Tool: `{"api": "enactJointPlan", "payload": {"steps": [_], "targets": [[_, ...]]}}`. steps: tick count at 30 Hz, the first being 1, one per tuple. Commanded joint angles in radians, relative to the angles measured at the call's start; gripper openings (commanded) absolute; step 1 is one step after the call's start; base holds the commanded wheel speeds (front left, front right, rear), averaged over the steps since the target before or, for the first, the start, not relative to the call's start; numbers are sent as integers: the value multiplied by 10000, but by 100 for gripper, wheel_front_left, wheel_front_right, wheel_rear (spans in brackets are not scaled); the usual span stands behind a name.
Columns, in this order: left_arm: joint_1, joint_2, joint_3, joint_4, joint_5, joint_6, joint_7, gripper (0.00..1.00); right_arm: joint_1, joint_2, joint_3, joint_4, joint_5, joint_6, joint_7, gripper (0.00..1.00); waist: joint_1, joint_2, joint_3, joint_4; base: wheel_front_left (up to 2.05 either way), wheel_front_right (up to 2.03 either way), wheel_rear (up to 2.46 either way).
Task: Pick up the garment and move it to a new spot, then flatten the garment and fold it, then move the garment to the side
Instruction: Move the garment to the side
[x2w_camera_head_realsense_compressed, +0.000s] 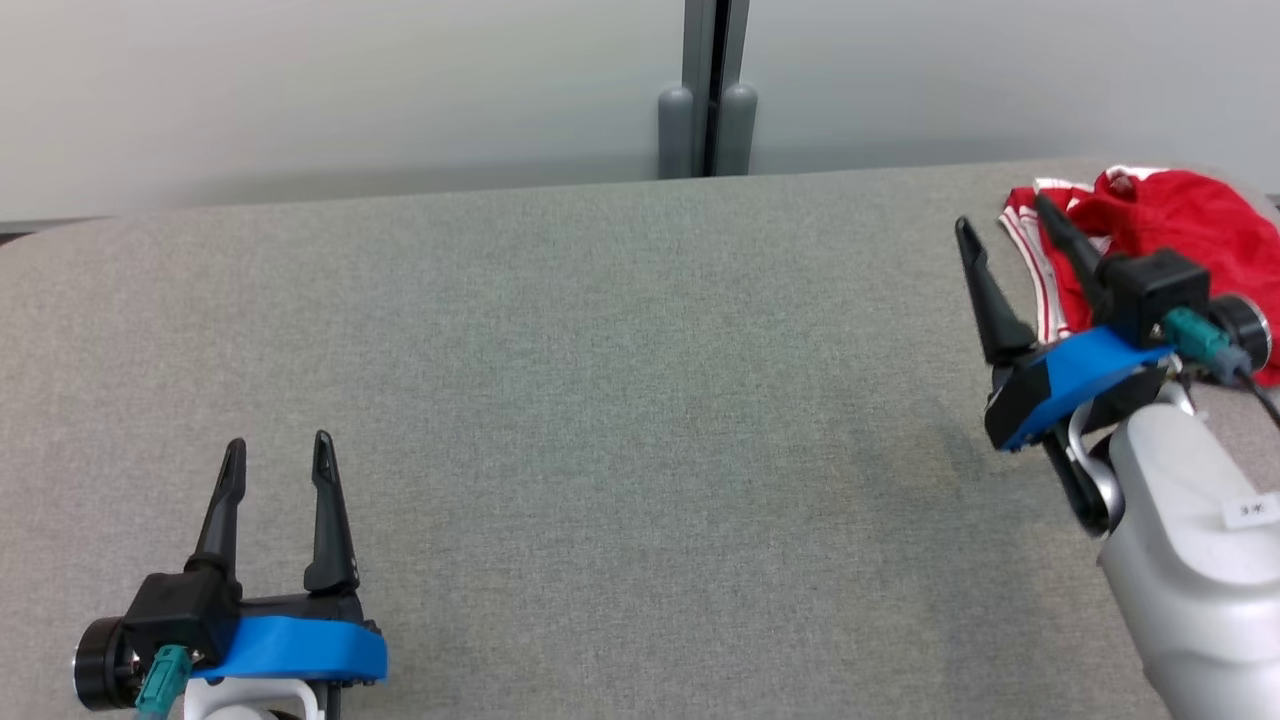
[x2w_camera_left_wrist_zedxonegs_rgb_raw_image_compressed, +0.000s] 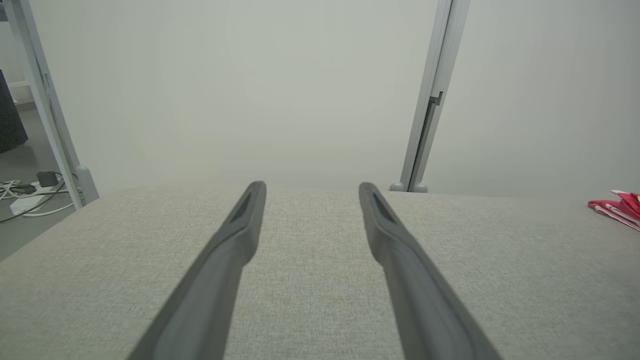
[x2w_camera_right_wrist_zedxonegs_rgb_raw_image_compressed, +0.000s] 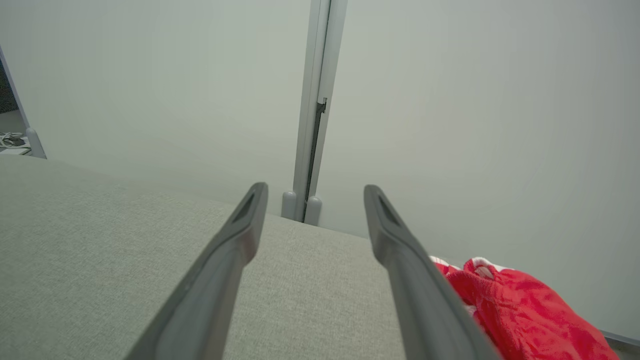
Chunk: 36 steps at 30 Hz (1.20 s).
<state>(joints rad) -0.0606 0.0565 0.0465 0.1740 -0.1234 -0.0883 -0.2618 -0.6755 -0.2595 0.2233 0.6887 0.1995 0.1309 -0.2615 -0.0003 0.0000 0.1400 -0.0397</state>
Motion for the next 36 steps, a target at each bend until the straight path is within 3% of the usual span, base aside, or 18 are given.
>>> {"api": "enactJointPlan", "payload": {"steps": [1, 21, 36], "targets": [[140, -7, -3, 56, -70, 67, -41, 100, 615, 193, -129, -358, 32, 1, -44, 100, 3, 0, -234, -51, 0, 0, 0], [566, -32, 20, 239, -16, 21, -40, 100, 4725, 1805, -2304, -3556, -450, 1, -46, 100, 3, 0, -835, -17, 0, 0, 0], [602, -41, -161, 300, -15, 38, -40, 100, 5997, 2091, -2601, -5062, -719, 1, 480, 100, 3, 0, -1087, 189, 0, 0, 0]]}}
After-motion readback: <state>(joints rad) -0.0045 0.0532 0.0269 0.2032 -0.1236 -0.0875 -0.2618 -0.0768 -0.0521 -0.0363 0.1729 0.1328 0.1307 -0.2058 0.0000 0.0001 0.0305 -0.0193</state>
